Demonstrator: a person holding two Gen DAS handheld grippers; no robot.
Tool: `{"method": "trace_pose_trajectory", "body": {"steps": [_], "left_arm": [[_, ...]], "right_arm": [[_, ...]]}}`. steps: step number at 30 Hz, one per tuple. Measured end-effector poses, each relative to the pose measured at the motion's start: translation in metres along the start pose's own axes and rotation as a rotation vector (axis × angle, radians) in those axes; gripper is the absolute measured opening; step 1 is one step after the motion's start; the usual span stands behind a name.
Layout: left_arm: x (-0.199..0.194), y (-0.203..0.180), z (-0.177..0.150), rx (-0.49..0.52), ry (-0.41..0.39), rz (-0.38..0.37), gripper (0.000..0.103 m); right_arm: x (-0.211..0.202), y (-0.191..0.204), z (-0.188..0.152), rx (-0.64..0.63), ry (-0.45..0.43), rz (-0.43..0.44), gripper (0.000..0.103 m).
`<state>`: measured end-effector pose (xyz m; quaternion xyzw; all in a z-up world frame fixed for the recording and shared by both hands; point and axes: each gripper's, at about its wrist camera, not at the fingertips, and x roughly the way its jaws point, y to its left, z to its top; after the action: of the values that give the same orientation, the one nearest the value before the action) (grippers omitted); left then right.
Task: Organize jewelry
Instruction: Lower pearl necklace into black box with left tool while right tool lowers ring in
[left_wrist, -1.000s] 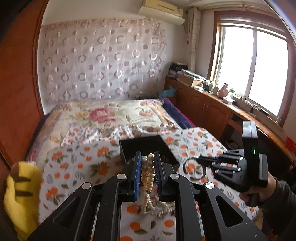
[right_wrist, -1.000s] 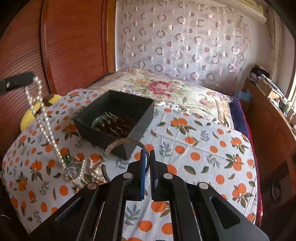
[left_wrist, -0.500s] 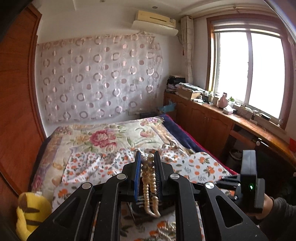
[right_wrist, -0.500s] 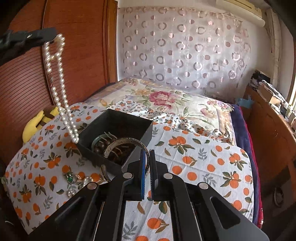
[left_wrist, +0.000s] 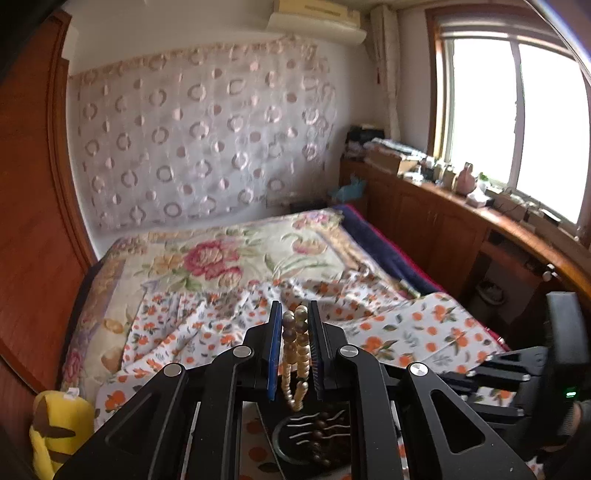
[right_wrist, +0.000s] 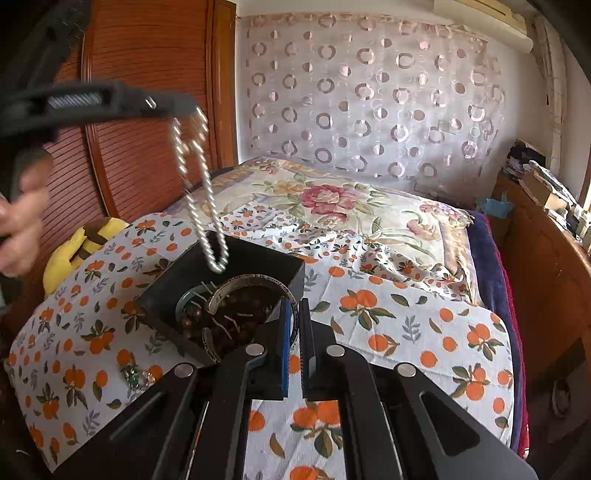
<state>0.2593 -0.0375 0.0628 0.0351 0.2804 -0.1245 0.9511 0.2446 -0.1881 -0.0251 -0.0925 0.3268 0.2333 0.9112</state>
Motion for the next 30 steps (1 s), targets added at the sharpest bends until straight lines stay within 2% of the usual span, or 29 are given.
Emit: {"method": "trace_pose_trajectory", "body": {"steps": [6, 14, 23, 30], "left_arm": [[0.029, 0.013, -0.018, -0.032, 0.075, 0.000, 0.015], [0.019, 0.027, -0.037, -0.051, 0.073, -0.001, 0.032], [0.008, 0.039, -0.072, -0.071, 0.101, 0.005, 0.033], [0.008, 0.046, -0.089, -0.080, 0.126, 0.008, 0.033]], "right_arm": [[0.014, 0.001, 0.005, 0.004, 0.010, 0.016, 0.005], [0.036, 0.010, 0.017, -0.017, 0.028, 0.026, 0.005], [0.083, 0.026, 0.025, -0.067, 0.095, 0.008, 0.005], [0.095, 0.033, 0.027, -0.086, 0.116, -0.007, 0.006]]}}
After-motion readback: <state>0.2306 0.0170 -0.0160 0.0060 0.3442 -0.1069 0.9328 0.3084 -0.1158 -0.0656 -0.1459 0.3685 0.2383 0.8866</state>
